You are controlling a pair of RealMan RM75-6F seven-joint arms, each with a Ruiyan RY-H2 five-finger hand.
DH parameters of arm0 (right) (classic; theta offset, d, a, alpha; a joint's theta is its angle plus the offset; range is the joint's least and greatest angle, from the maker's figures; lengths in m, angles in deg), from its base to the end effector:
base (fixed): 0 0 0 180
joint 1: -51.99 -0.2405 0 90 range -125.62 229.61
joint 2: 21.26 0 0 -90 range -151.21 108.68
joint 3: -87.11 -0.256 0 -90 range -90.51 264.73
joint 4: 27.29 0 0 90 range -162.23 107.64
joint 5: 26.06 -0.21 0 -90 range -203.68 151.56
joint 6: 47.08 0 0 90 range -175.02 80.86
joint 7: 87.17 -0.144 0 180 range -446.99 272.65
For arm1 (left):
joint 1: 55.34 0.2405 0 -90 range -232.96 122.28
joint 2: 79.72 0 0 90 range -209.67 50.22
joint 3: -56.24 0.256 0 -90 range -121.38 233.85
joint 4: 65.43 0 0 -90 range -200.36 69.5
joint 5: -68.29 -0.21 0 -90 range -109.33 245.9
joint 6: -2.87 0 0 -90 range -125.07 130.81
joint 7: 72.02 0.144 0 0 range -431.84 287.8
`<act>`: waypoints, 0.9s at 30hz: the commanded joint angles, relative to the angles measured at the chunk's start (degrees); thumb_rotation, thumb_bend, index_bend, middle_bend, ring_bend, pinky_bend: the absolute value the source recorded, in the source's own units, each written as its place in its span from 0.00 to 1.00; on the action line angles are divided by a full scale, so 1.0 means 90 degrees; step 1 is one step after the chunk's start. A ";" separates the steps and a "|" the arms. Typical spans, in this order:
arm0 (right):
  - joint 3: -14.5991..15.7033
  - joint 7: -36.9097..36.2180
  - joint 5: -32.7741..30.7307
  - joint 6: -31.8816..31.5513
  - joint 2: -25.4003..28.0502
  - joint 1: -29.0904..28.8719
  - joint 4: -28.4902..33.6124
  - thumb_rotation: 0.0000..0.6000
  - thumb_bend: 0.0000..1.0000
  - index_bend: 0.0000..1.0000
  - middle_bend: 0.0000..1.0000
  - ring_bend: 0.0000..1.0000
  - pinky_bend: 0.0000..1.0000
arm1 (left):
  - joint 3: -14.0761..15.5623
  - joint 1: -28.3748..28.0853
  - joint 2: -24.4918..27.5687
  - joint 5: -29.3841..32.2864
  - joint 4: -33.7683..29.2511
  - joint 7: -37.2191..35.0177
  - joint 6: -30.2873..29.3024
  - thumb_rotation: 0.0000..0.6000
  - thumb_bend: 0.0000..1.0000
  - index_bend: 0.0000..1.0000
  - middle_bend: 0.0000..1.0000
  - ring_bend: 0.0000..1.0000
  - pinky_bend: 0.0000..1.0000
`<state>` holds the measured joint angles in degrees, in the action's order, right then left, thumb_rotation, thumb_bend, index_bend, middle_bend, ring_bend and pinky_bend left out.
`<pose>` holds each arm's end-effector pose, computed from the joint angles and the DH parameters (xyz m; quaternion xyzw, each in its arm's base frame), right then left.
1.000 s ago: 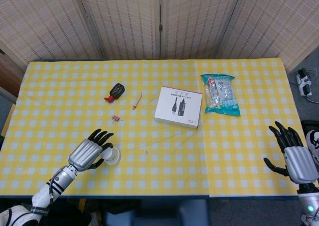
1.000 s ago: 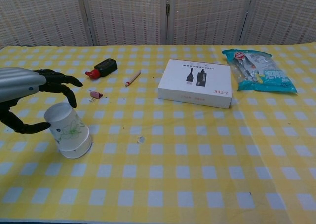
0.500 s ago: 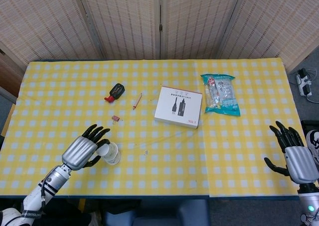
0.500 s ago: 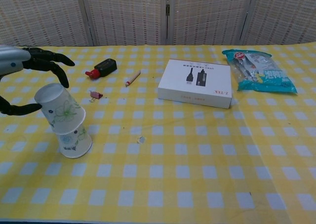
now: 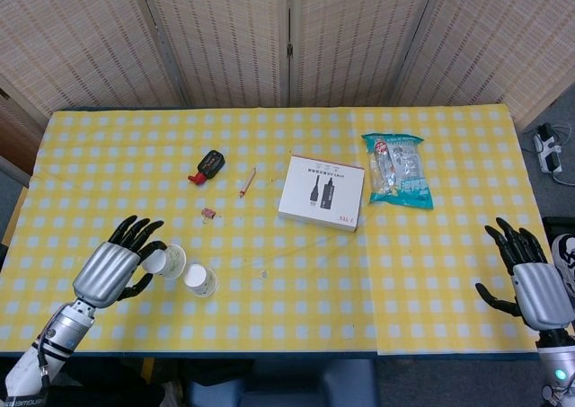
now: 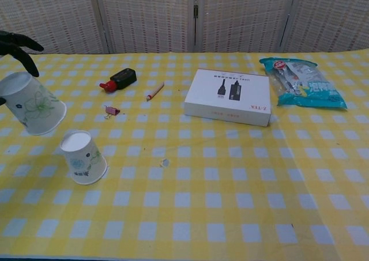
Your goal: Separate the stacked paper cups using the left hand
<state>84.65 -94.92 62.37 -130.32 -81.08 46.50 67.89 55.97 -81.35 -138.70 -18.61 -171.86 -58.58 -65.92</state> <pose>-0.3015 -0.1822 0.1706 0.5947 -0.4189 0.4188 0.5436 -0.2032 0.2496 0.1212 -0.7585 -0.3025 -0.3660 0.4463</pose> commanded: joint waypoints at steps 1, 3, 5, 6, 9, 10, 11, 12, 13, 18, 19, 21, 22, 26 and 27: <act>-0.0001 0.0012 0.0005 0.0025 -0.0005 -0.0018 0.0005 1.00 0.30 0.00 0.00 0.09 0.00 | 0.0131 0.0107 -0.0008 0.0134 0.0062 0.0076 0.0082 1.00 0.44 0.38 0.12 0.09 0.00; -0.0004 0.0021 0.0012 0.0037 -0.0007 -0.0032 0.0012 1.00 0.30 0.00 0.00 0.09 0.00 | 0.0183 0.0135 -0.0051 0.0209 0.0120 0.0087 0.0177 1.00 0.44 0.38 0.12 0.09 0.00; -0.0005 0.0035 0.0019 0.0048 -0.0008 -0.0044 0.0024 1.00 0.30 0.00 0.00 0.09 0.00 | 0.0223 0.0155 -0.0149 0.0294 0.0220 0.0124 0.0276 1.00 0.44 0.38 0.12 0.09 0.00; -0.0005 0.0042 0.0020 0.0053 -0.0007 -0.0048 0.0029 1.00 0.30 0.00 0.00 0.09 0.00 | 0.0232 0.0160 -0.0207 0.0322 0.0271 0.0154 0.0308 1.00 0.44 0.38 0.12 0.09 0.00; -0.0002 0.0053 0.0019 0.0062 -0.0006 -0.0053 0.0041 1.00 0.30 0.00 0.00 0.09 0.00 | 0.0248 0.0161 -0.0474 0.0405 0.0478 0.0247 0.0423 1.00 0.44 0.38 0.12 0.09 0.00; 0.0001 0.0055 0.0018 0.0063 -0.0006 -0.0052 0.0042 1.00 0.30 0.00 0.00 0.09 0.00 | 0.0247 0.0153 -0.0551 0.0431 0.0538 0.0275 0.0462 1.00 0.44 0.38 0.12 0.10 0.00; 0.0003 0.0056 0.0014 0.0065 -0.0007 -0.0050 0.0042 1.00 0.30 0.00 0.00 0.09 0.00 | 0.0243 0.0141 -0.0627 0.0452 0.0599 0.0309 0.0499 1.00 0.44 0.38 0.12 0.10 0.00; 0.0006 0.0057 0.0009 0.0062 -0.0007 -0.0046 0.0043 1.00 0.30 0.00 0.00 0.09 0.00 | 0.0235 0.0127 -0.0725 0.0474 0.0677 0.0356 0.0536 1.00 0.44 0.38 0.12 0.10 0.00; 0.0006 0.0060 0.0003 0.0058 -0.0007 -0.0041 0.0043 1.00 0.30 0.00 0.00 0.09 0.00 | 0.0227 0.0119 -0.0794 0.0491 0.0729 0.0388 0.0556 1.00 0.44 0.38 0.12 0.10 0.00; 0.0013 0.0059 -0.0019 0.0032 -0.0005 -0.0013 0.0041 1.00 0.30 0.00 0.00 0.09 0.00 | 0.0193 0.0092 -0.1058 0.0518 0.0910 0.0498 0.0601 1.00 0.44 0.37 0.12 0.10 0.00; 0.0014 0.0056 -0.0022 0.0030 -0.0006 -0.0011 0.0039 1.00 0.30 0.00 0.00 0.09 0.00 | 0.0184 0.0084 -0.1101 0.0534 0.0944 0.0510 0.0619 1.00 0.44 0.37 0.12 0.10 0.00; 0.0017 0.0056 -0.0023 0.0034 -0.0009 -0.0010 0.0036 1.00 0.30 0.00 0.00 0.09 0.00 | 0.0175 0.0071 -0.1153 0.0570 0.0986 0.0550 0.0654 1.00 0.44 0.36 0.12 0.10 0.00; 0.0019 0.0055 -0.0022 0.0034 -0.0009 -0.0009 0.0034 1.00 0.30 0.00 0.00 0.09 0.00 | 0.0176 0.0066 -0.1183 0.0591 0.1011 0.0588 0.0675 1.00 0.44 0.36 0.12 0.10 0.00; 0.0017 0.0060 -0.0021 0.0040 -0.0015 -0.0015 0.0030 1.00 0.30 0.00 0.00 0.09 0.00 | 0.0172 0.0059 -0.1266 0.0649 0.1047 0.0653 0.0718 1.00 0.44 0.34 0.12 0.10 0.00; 0.0016 0.0067 -0.0021 0.0043 -0.0016 -0.0018 0.0029 1.00 0.30 0.00 0.00 0.09 0.00 | 0.0164 0.0059 -0.1288 0.0660 0.1061 0.0670 0.0713 1.00 0.44 0.34 0.12 0.10 0.00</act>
<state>84.80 -94.32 62.19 -129.94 -81.21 46.35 68.16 57.49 -80.81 -150.21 -12.74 -162.37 -52.62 -59.51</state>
